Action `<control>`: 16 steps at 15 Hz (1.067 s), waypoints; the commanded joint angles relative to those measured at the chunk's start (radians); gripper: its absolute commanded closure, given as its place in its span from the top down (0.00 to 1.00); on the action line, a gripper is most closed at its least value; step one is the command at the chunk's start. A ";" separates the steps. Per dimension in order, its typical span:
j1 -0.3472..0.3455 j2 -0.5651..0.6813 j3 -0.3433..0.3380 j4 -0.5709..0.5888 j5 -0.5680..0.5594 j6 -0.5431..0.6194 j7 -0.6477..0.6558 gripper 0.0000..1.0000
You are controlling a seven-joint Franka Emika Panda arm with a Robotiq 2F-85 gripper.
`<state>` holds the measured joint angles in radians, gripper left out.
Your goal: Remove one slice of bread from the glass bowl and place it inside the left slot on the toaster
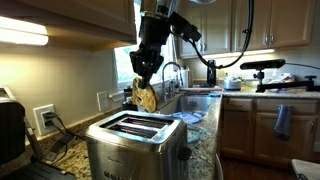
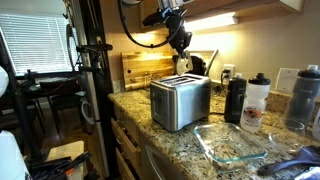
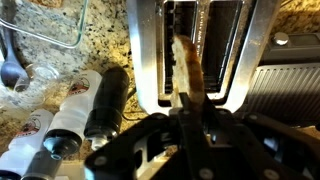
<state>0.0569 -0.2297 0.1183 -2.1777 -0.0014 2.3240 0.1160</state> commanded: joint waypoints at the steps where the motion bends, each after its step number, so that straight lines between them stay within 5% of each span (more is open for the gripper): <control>1: 0.026 -0.013 -0.015 0.006 0.055 -0.048 -0.051 0.08; 16: 0.041 0.035 -0.027 0.035 0.179 -0.119 -0.187 0.07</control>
<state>0.0786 -0.2153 0.1118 -2.1718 0.1467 2.2463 -0.0357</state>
